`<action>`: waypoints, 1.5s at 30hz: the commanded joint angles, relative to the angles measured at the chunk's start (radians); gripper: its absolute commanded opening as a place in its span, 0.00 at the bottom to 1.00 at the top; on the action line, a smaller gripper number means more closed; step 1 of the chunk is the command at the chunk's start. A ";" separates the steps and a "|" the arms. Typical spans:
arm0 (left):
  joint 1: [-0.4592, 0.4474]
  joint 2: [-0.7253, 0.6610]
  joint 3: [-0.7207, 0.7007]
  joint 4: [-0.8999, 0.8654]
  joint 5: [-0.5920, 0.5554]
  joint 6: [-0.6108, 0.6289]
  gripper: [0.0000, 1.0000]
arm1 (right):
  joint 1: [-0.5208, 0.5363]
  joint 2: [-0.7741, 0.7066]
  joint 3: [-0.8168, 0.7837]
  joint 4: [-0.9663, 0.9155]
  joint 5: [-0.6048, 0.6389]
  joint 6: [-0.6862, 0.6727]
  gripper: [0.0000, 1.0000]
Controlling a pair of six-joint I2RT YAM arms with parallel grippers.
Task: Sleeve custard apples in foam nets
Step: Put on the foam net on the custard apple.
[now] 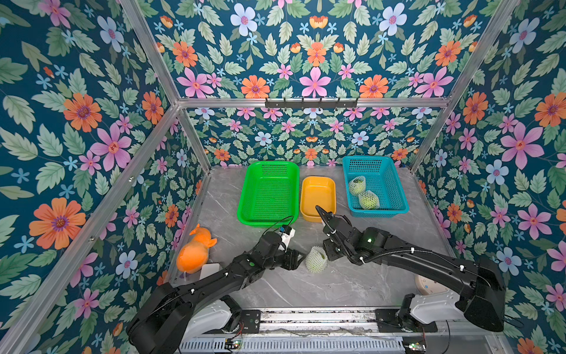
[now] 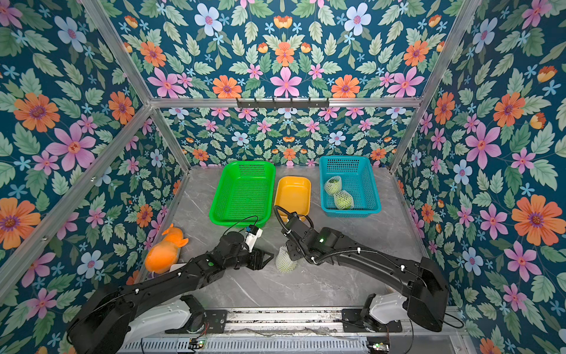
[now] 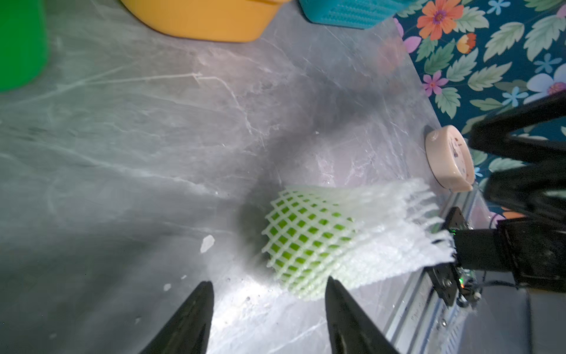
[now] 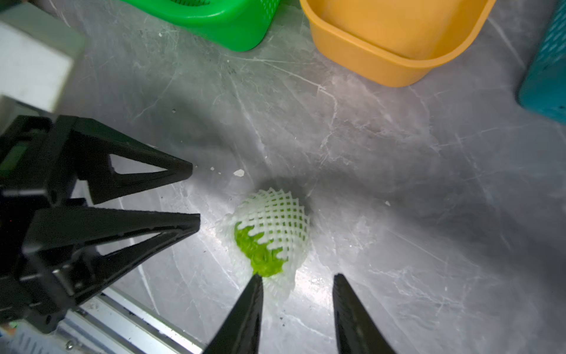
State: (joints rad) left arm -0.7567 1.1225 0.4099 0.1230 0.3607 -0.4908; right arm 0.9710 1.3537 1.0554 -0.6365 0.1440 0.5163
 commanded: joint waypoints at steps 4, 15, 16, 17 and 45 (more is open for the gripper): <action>0.000 0.045 0.009 0.044 0.064 -0.005 0.63 | -0.003 0.032 -0.029 0.055 -0.064 0.044 0.34; 0.000 0.013 0.009 -0.038 -0.090 -0.012 0.63 | -0.005 0.100 -0.031 0.055 -0.047 0.038 0.00; -0.001 0.001 0.009 -0.049 -0.114 -0.014 0.63 | -0.005 0.111 -0.028 0.058 -0.054 0.035 0.00; 0.000 -0.012 0.006 -0.062 -0.142 -0.018 0.63 | -0.005 0.125 -0.025 0.055 -0.056 0.033 0.00; 0.013 -0.019 0.026 -0.059 -0.213 -0.013 0.66 | -0.005 0.089 0.115 -0.081 -0.102 -0.020 0.36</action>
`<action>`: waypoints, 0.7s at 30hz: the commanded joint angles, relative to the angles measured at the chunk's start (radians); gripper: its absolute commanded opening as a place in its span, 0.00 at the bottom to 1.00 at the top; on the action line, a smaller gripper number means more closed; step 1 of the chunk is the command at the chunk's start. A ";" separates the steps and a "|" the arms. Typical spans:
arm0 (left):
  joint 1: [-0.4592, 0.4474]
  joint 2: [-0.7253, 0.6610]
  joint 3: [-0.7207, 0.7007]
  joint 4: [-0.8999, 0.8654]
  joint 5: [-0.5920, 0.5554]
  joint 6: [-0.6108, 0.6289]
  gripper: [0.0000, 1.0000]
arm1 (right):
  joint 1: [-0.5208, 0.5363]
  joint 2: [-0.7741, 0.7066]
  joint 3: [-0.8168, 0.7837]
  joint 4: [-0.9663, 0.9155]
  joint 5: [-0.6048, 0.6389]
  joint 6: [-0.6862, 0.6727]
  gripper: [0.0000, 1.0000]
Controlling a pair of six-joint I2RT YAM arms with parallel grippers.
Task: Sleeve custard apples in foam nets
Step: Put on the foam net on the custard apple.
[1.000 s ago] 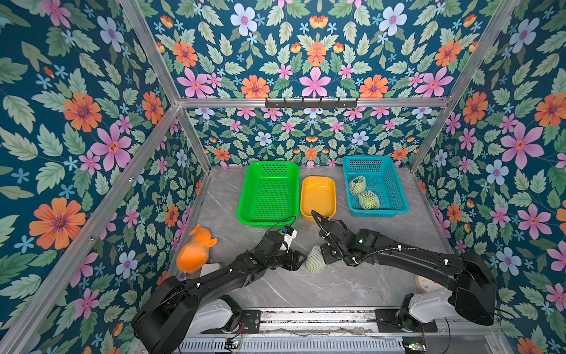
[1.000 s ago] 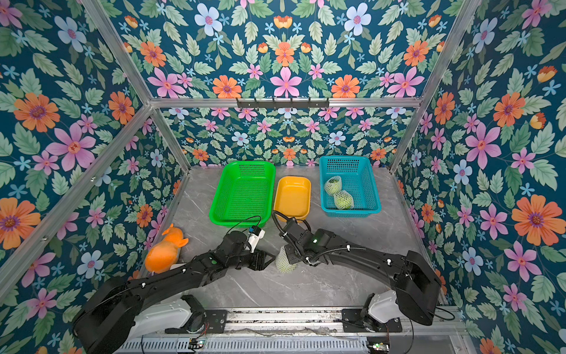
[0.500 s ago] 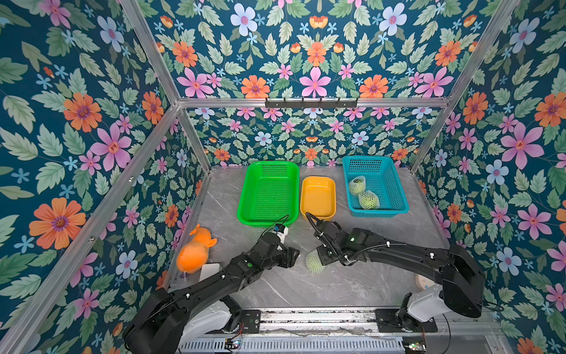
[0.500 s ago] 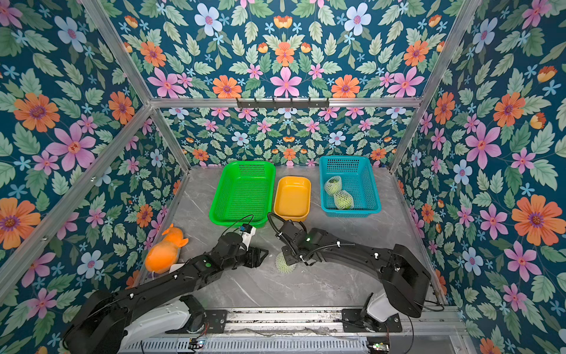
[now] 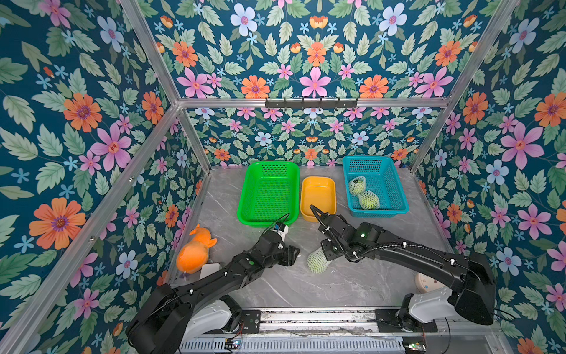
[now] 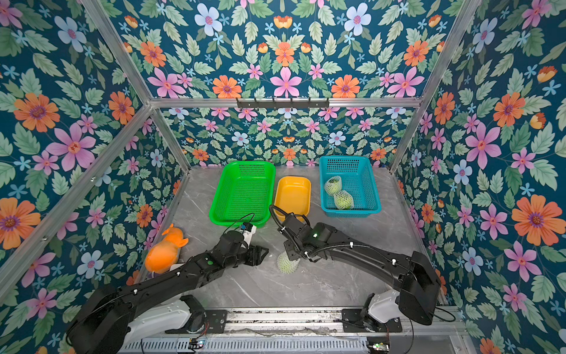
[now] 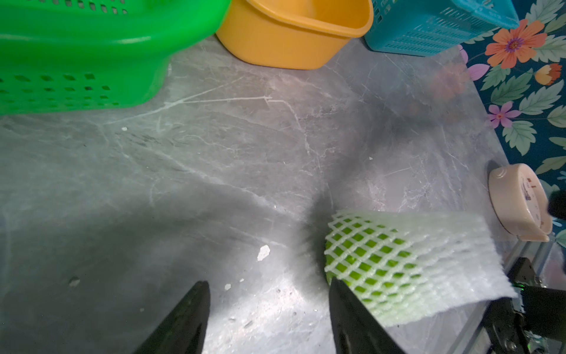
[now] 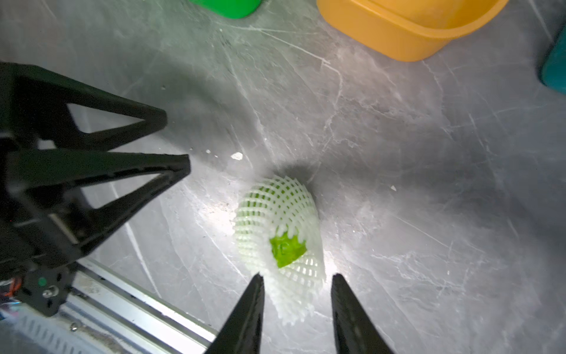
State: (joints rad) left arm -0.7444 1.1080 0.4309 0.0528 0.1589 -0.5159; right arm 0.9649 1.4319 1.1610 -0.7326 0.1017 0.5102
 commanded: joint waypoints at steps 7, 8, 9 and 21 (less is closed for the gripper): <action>0.003 -0.034 -0.018 0.010 -0.025 0.003 0.66 | 0.001 0.065 -0.008 0.032 -0.091 -0.005 0.31; 0.003 -0.034 -0.020 0.011 -0.027 0.003 0.66 | 0.001 0.067 -0.013 0.041 -0.098 -0.004 0.30; 0.003 -0.035 -0.021 0.012 -0.027 0.002 0.66 | 0.001 0.069 -0.018 0.048 -0.102 -0.001 0.27; 0.005 -0.025 -0.016 0.025 -0.027 0.001 0.66 | 0.022 0.152 -0.035 0.087 -0.124 0.014 0.00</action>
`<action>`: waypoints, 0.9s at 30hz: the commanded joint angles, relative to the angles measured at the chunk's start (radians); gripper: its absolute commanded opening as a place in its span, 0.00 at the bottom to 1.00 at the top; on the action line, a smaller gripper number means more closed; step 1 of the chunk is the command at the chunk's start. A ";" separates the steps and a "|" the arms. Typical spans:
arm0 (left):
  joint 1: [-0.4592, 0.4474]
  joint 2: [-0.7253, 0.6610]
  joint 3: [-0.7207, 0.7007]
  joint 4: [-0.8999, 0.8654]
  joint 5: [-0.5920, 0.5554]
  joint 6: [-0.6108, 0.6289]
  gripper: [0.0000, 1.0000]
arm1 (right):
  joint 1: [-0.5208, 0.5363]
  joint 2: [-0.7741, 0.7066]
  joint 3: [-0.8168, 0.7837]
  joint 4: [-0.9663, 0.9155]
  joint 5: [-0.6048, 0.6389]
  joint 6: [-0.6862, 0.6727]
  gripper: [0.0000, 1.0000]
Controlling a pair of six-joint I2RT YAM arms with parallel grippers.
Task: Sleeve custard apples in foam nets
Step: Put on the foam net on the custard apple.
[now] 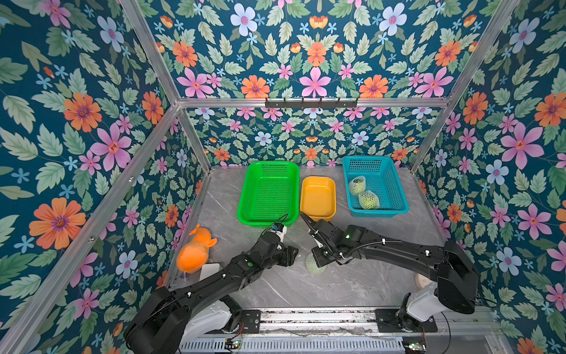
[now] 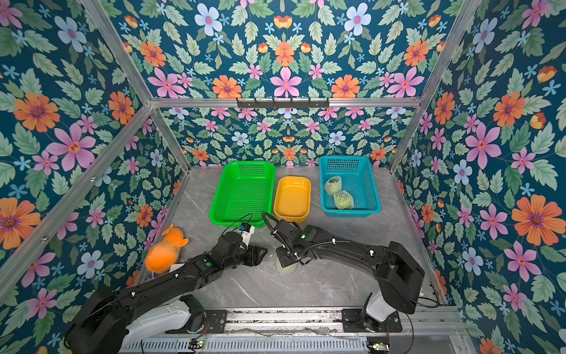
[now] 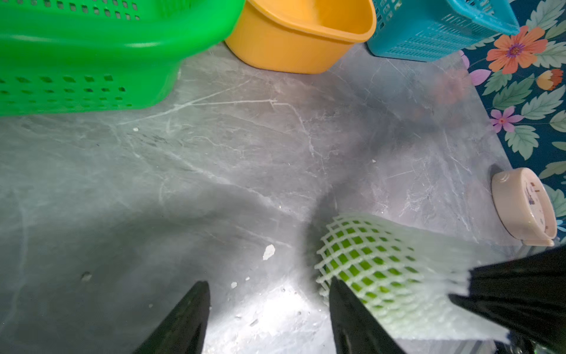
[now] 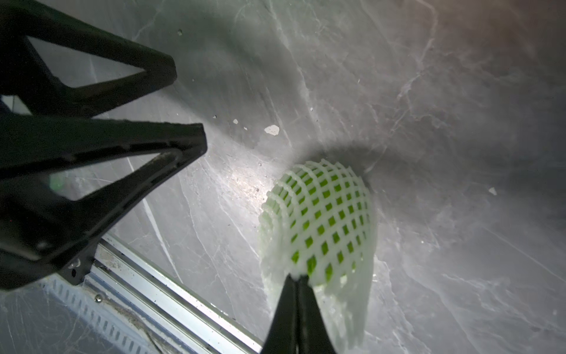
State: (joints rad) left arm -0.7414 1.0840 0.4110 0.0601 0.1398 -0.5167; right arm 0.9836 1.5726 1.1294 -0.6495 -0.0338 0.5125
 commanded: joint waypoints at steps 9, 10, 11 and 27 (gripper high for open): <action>0.002 -0.009 -0.002 0.024 -0.009 -0.008 0.66 | 0.041 0.076 0.052 -0.061 0.070 -0.004 0.00; 0.002 -0.009 -0.003 0.026 -0.009 -0.010 0.67 | 0.041 0.067 0.056 -0.063 0.069 -0.005 0.03; 0.001 -0.008 -0.003 0.026 -0.009 -0.010 0.67 | 0.041 0.057 0.058 -0.066 0.072 -0.002 0.07; 0.002 -0.026 -0.011 0.020 0.021 -0.001 0.66 | 0.042 -0.143 -0.029 -0.041 0.071 -0.012 0.73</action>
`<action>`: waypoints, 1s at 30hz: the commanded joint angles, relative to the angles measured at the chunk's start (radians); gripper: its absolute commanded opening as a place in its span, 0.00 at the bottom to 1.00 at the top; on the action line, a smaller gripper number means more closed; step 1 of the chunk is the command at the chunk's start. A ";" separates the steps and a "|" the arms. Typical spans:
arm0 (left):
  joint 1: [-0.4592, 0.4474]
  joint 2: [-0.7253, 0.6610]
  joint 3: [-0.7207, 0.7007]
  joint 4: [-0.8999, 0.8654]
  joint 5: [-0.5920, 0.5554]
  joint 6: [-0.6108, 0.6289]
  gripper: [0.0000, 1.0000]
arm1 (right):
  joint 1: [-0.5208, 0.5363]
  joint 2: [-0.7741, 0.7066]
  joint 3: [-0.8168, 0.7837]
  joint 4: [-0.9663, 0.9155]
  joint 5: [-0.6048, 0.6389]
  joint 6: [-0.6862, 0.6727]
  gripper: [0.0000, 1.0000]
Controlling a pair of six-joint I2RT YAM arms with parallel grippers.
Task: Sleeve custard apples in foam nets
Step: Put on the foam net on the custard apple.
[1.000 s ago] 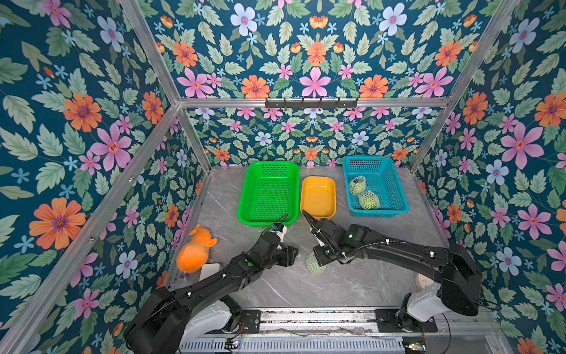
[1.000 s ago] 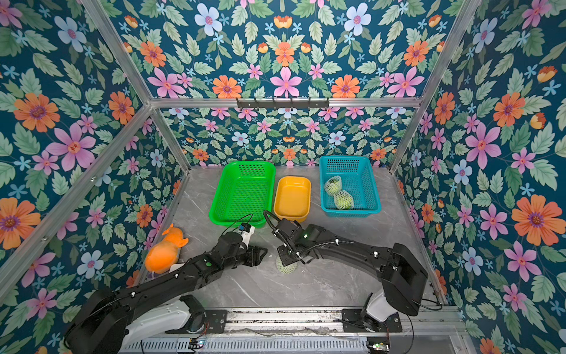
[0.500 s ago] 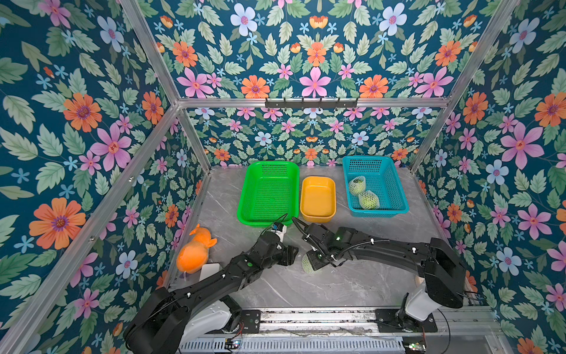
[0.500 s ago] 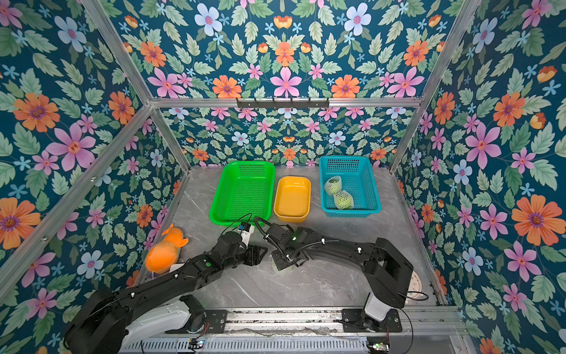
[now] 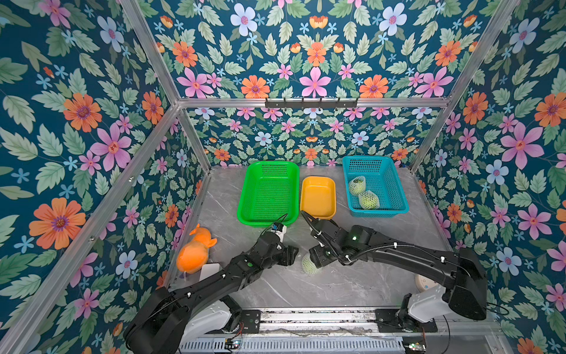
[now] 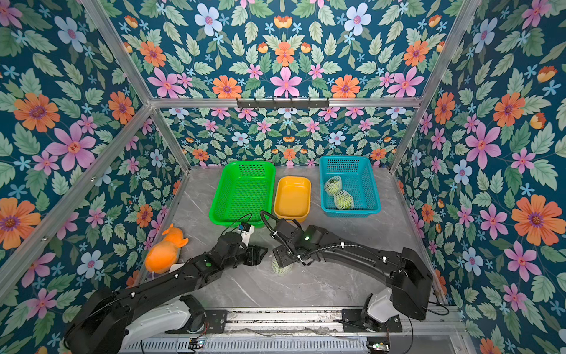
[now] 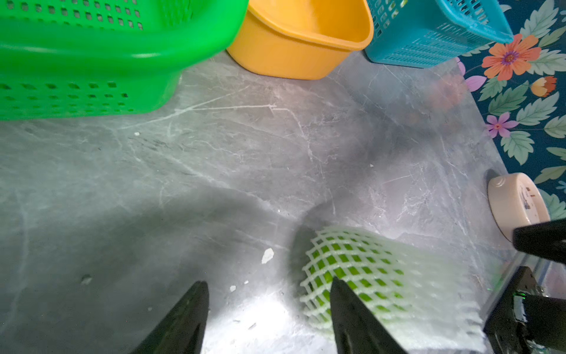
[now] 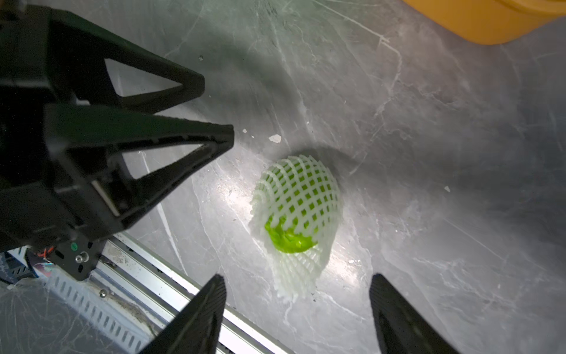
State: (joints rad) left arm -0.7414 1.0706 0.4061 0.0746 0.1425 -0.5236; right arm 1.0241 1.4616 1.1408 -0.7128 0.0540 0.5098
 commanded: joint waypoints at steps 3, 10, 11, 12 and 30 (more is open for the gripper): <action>0.002 -0.025 -0.019 0.026 0.033 -0.005 0.64 | 0.002 -0.094 -0.164 0.131 -0.058 0.002 0.63; 0.002 0.088 0.024 0.062 0.151 -0.045 0.61 | -0.022 -0.167 -0.269 0.169 0.009 0.162 0.28; 0.001 0.111 0.030 0.065 0.156 -0.044 0.61 | -0.039 -0.165 -0.286 0.188 -0.007 0.181 0.28; 0.001 0.125 0.033 0.068 0.159 -0.043 0.60 | -0.053 -0.161 -0.297 0.203 -0.012 0.199 0.28; 0.001 0.230 0.033 0.086 0.161 -0.054 0.58 | -0.081 0.022 -0.304 0.391 -0.062 0.257 0.26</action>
State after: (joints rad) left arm -0.7414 1.2907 0.4377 0.1410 0.2901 -0.5762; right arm 0.9440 1.4670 0.8295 -0.3527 -0.0006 0.7406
